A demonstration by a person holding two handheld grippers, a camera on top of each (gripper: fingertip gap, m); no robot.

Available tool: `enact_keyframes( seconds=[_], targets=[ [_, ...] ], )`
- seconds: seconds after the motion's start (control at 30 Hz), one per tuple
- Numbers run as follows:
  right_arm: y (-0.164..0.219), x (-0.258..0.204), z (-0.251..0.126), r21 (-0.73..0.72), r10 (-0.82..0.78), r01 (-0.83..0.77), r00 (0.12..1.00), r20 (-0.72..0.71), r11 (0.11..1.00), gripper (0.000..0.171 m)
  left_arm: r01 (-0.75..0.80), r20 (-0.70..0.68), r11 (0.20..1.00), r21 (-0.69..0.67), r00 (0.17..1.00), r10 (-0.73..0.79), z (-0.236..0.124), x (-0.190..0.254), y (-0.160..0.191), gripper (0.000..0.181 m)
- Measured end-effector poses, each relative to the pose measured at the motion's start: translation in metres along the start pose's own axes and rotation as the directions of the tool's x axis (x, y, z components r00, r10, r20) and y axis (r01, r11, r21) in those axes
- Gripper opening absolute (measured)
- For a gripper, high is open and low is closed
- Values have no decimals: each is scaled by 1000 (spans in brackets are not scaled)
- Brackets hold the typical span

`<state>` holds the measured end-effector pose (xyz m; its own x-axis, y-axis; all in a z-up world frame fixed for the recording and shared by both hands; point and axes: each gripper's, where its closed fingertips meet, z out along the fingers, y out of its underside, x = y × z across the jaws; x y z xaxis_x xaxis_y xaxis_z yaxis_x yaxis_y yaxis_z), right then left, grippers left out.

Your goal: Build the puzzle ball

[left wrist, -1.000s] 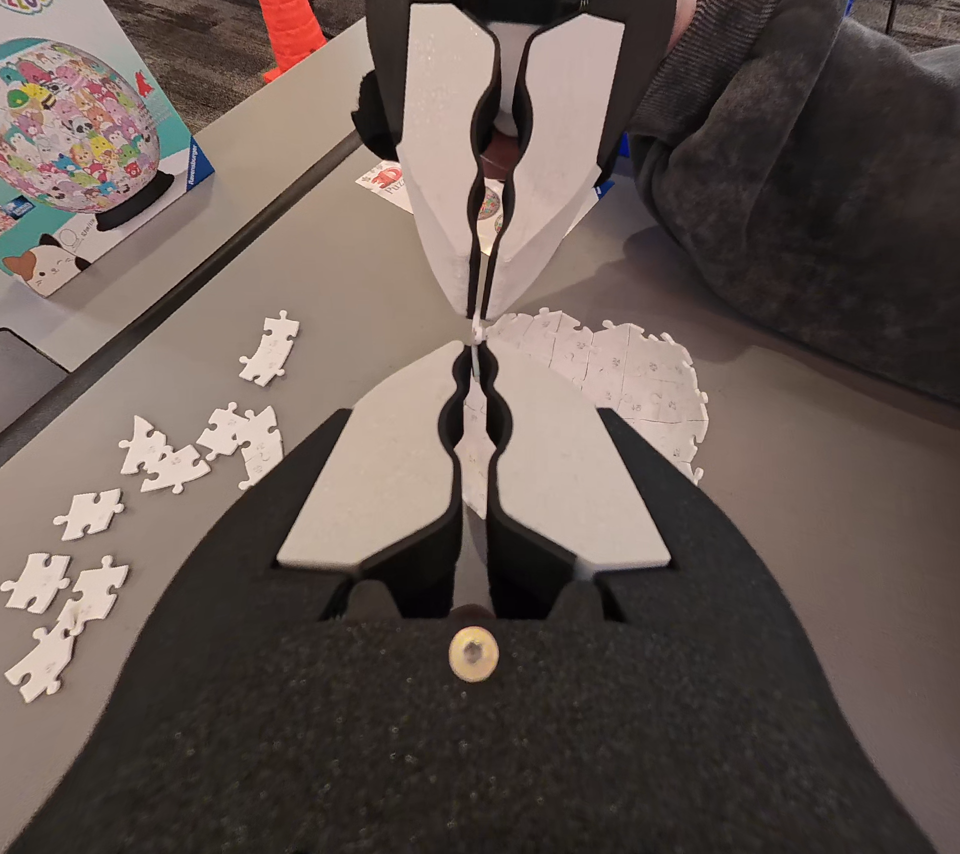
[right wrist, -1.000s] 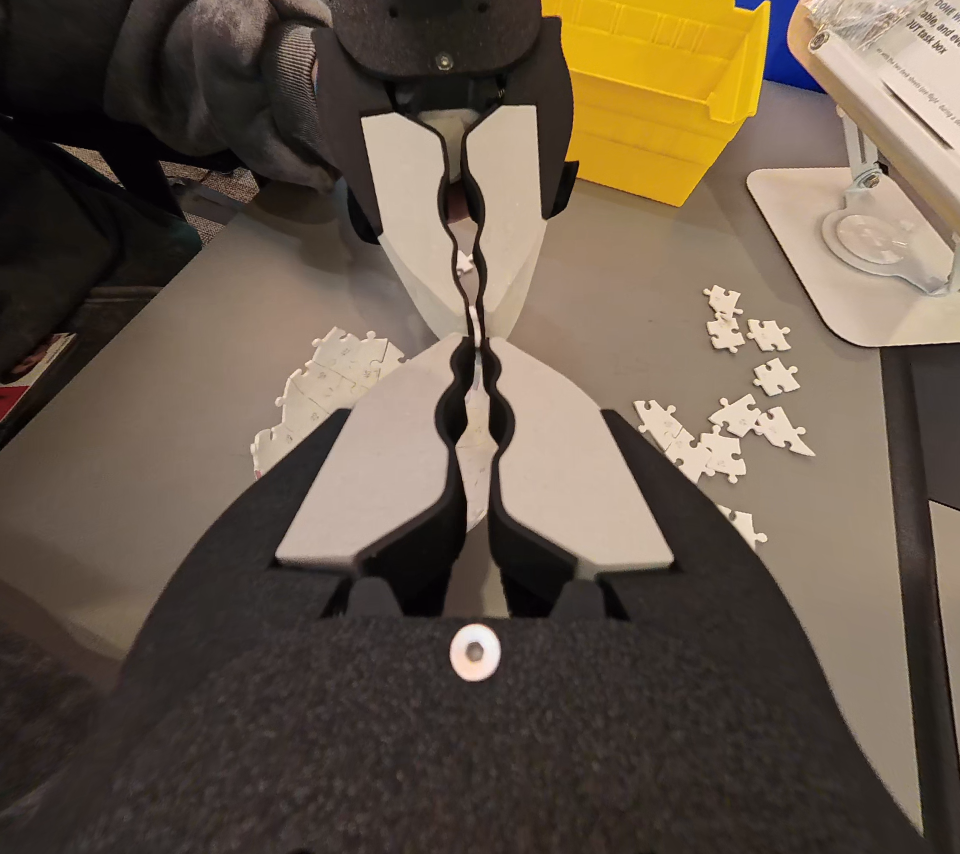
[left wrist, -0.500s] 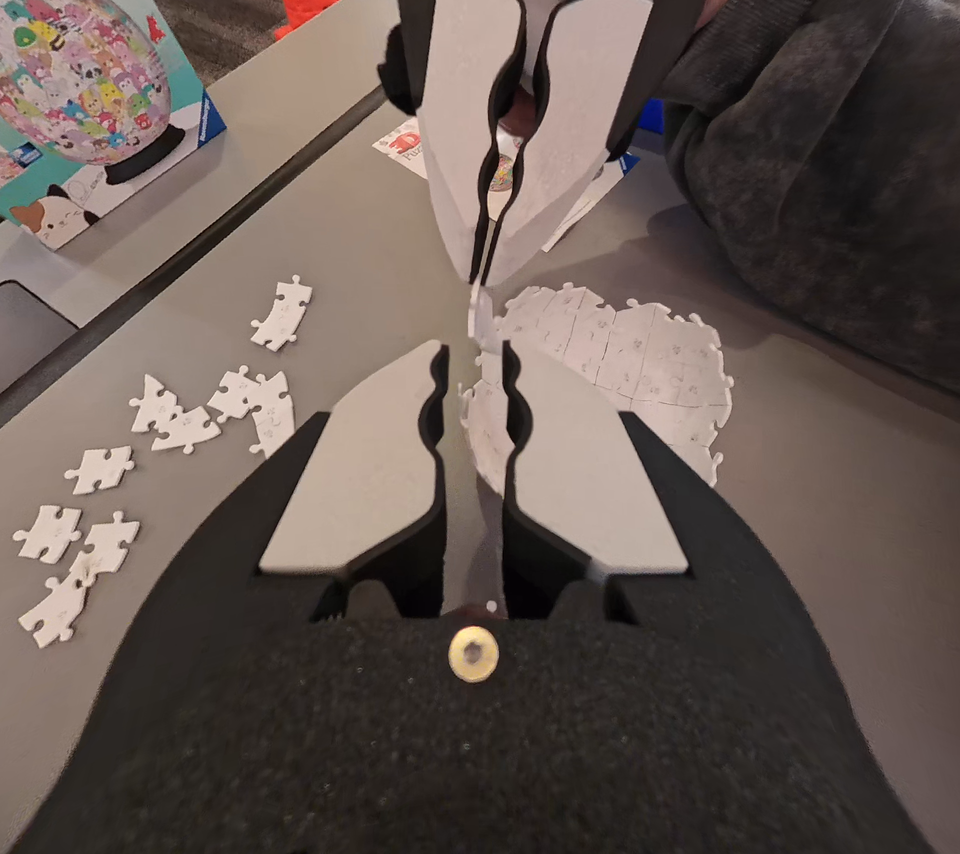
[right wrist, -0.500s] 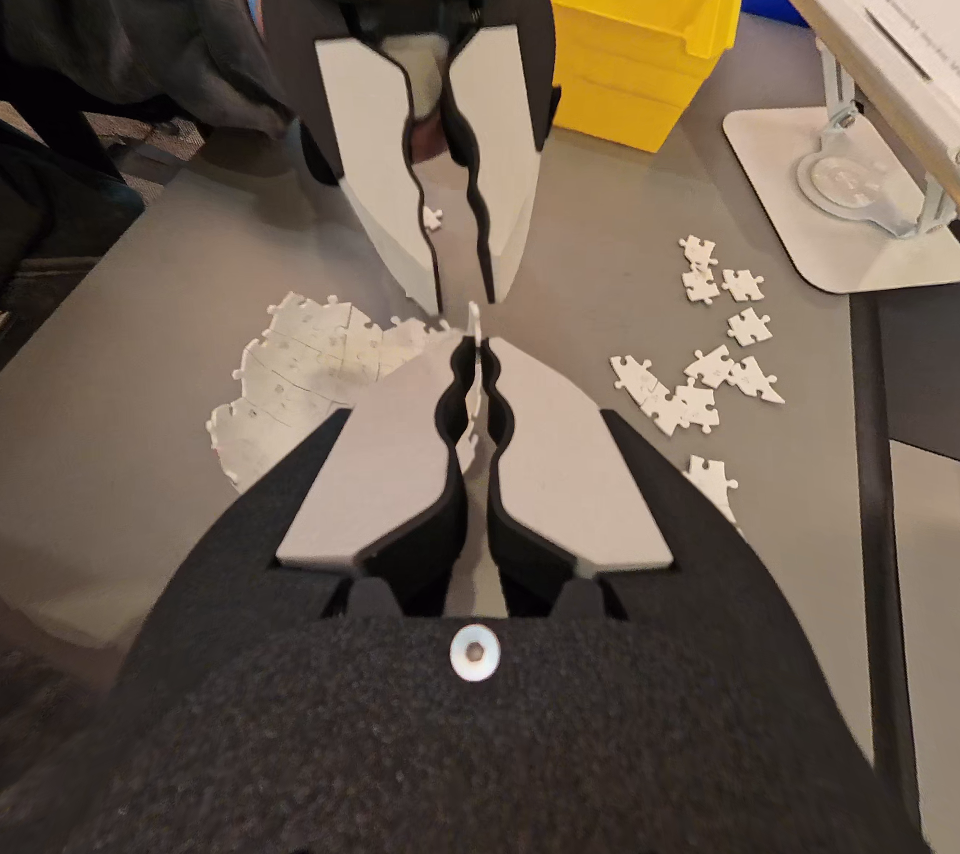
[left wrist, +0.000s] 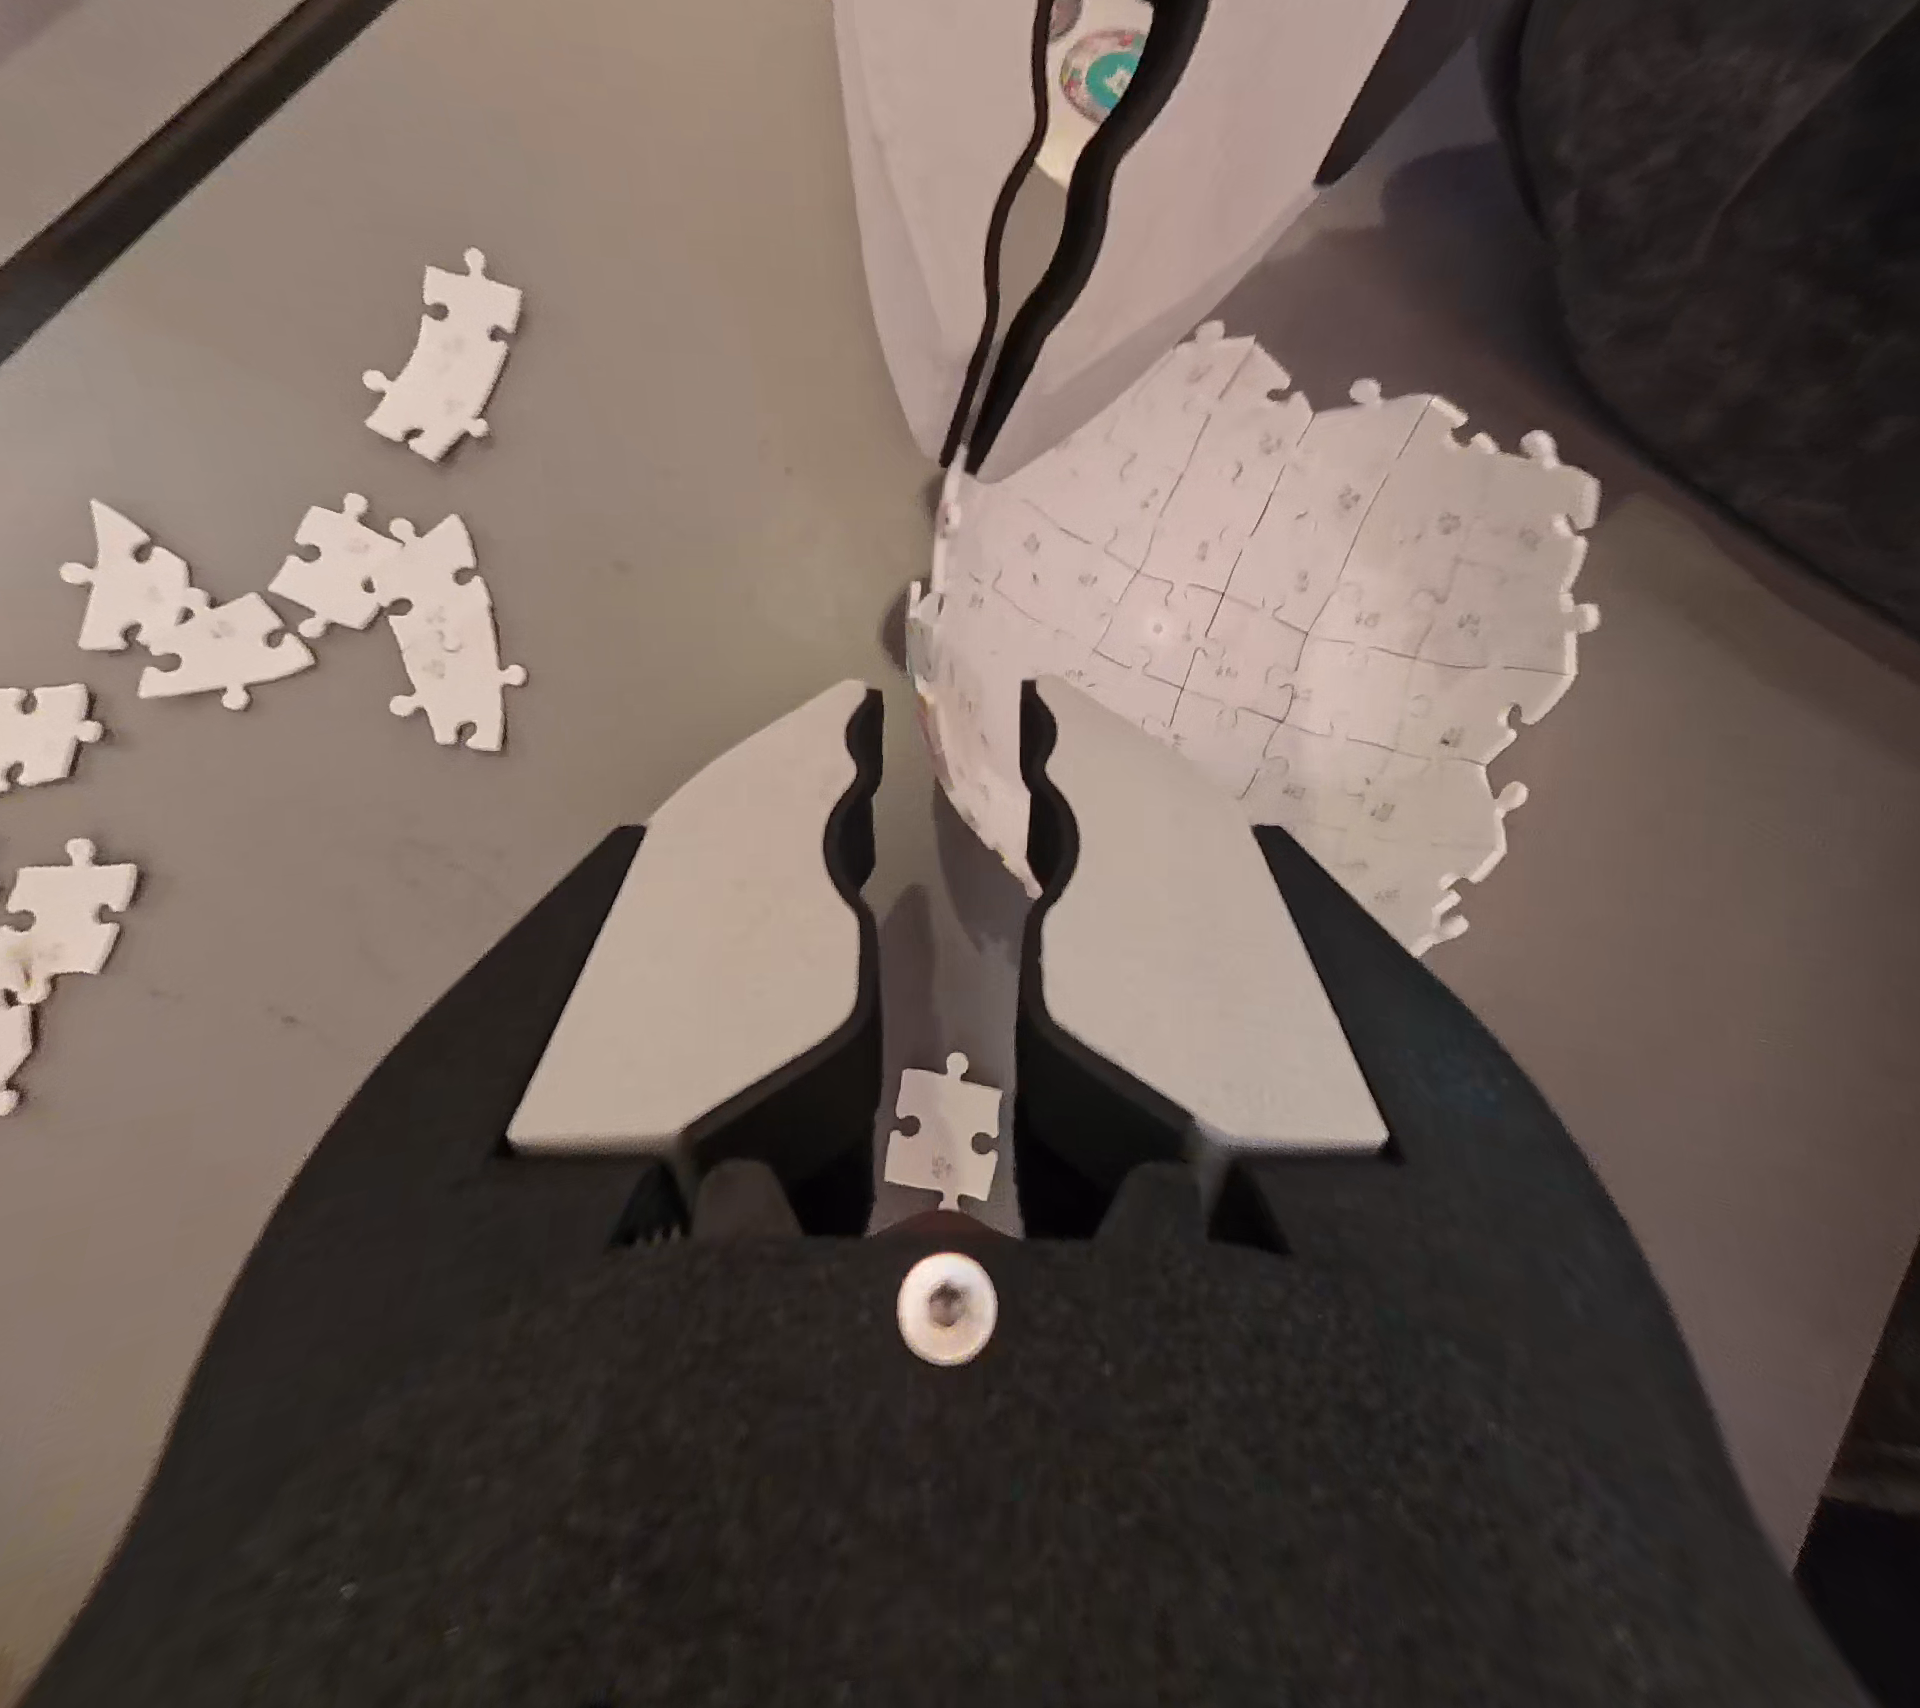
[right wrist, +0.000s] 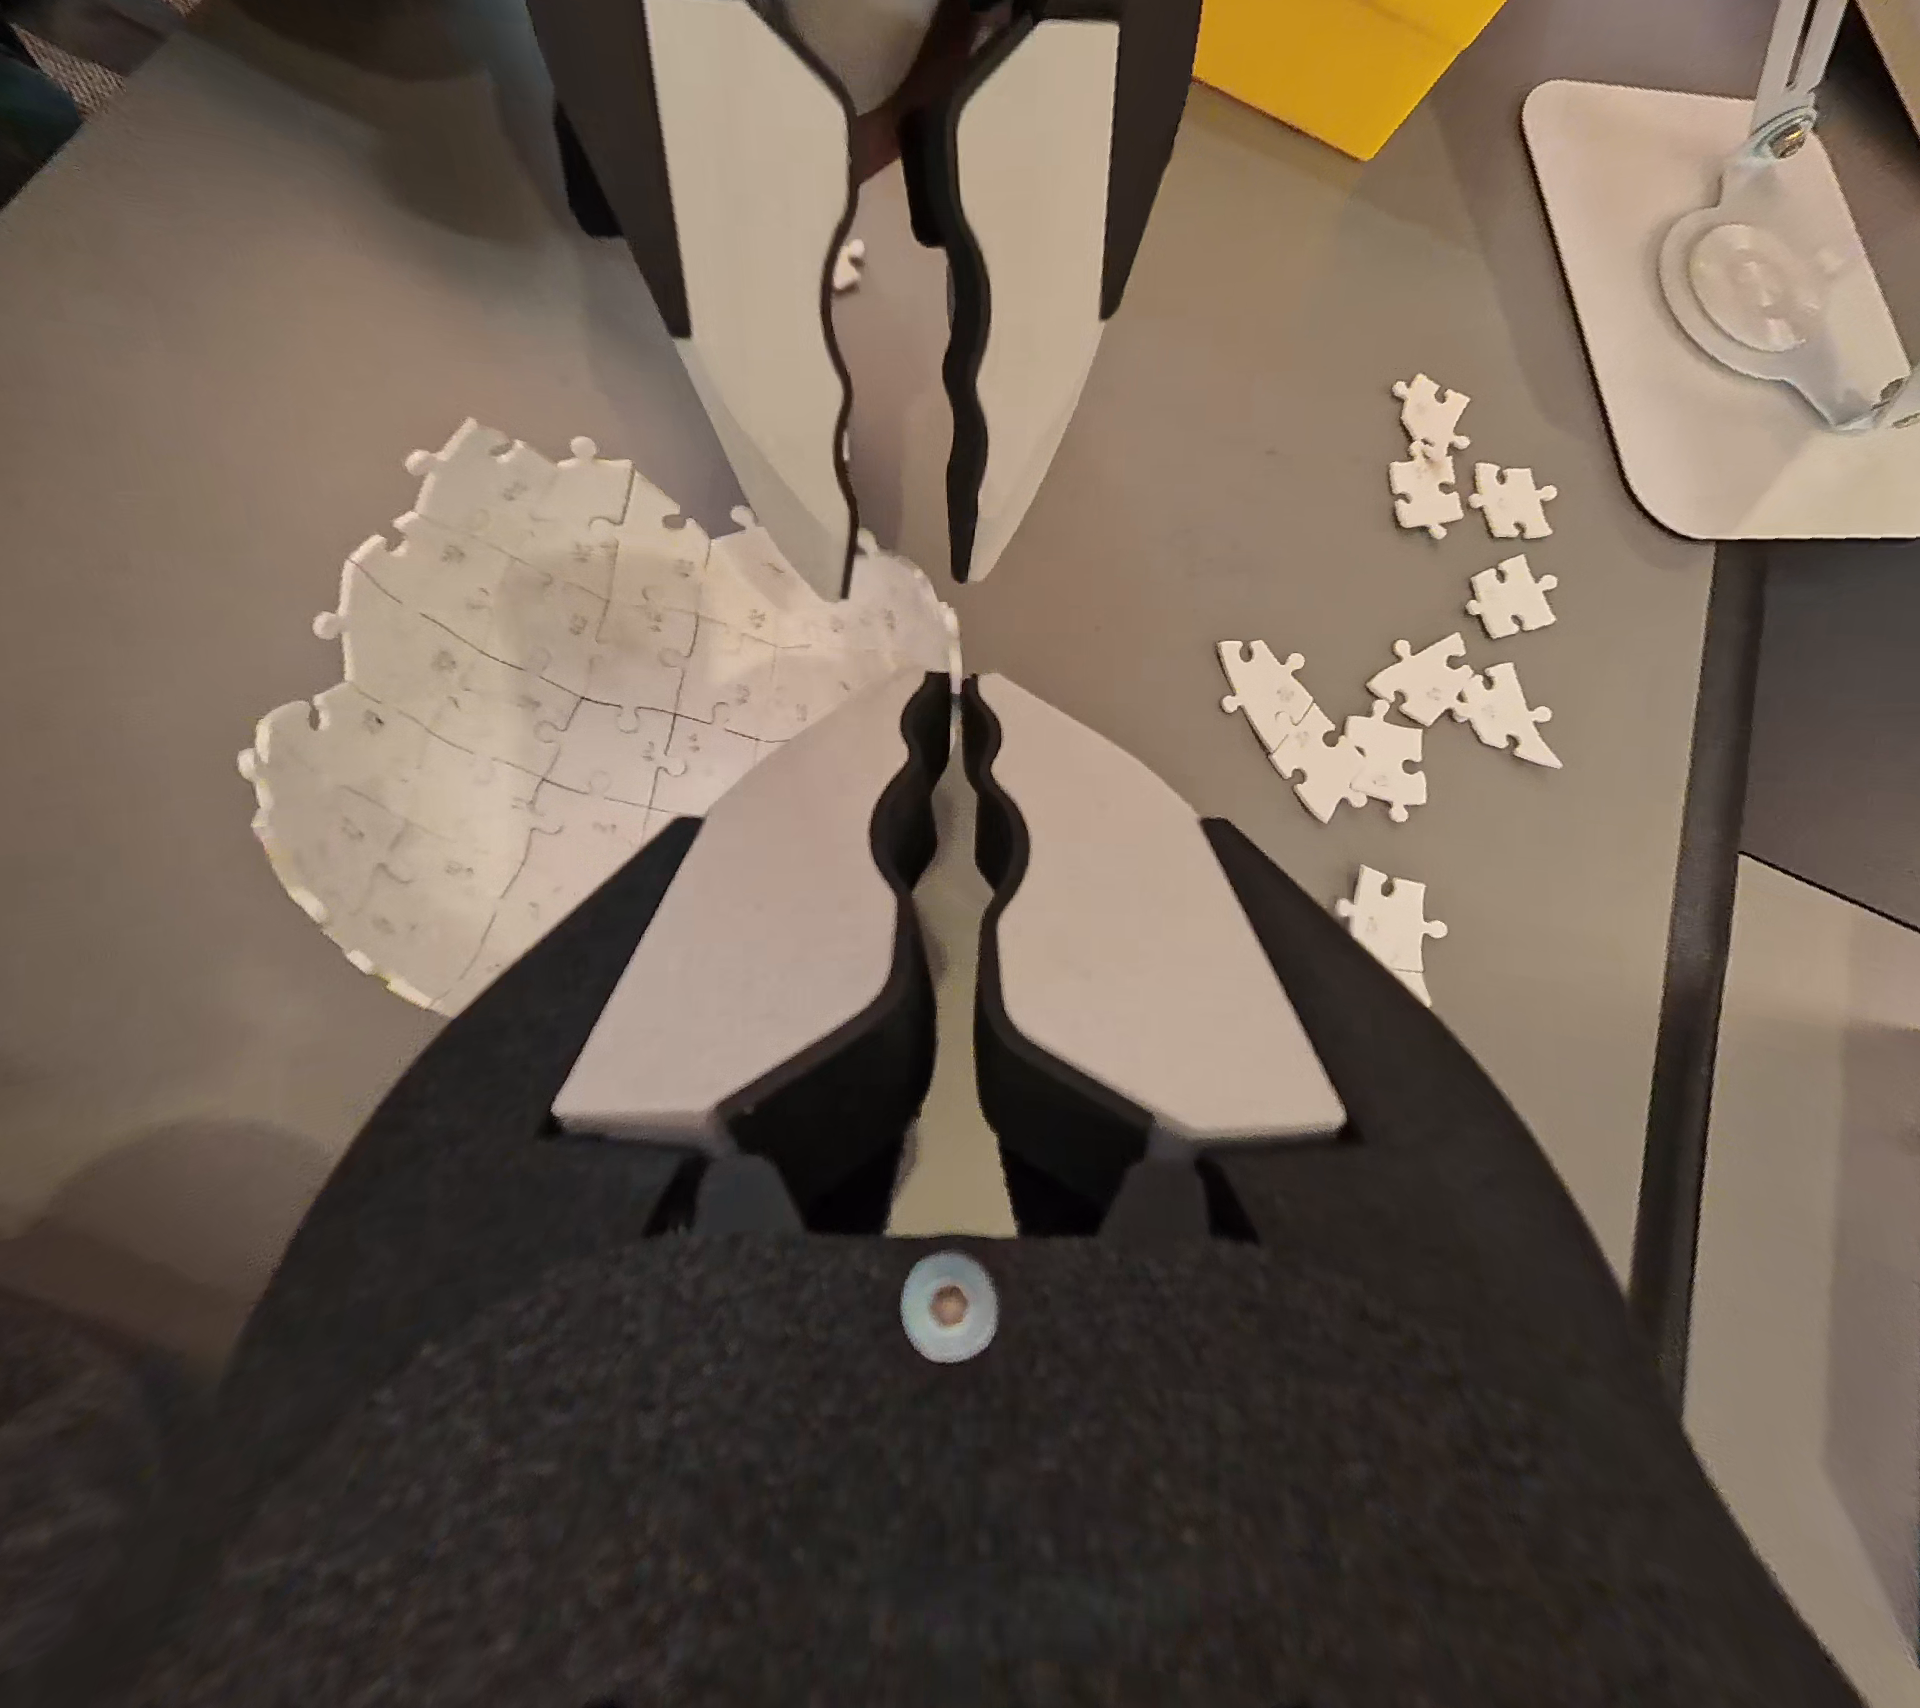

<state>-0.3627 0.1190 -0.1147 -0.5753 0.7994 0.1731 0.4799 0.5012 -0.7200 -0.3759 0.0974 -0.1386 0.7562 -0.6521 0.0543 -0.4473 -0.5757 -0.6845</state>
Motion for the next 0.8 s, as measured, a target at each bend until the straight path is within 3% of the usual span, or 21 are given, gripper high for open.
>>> enact_keyframes(
  seconds=[0.8],
  targets=[
    [3,4,7,97,-81,84,996,-36,992,2,14,76,1000,-5,997,-14,14,-7,-3,20]
  ],
)
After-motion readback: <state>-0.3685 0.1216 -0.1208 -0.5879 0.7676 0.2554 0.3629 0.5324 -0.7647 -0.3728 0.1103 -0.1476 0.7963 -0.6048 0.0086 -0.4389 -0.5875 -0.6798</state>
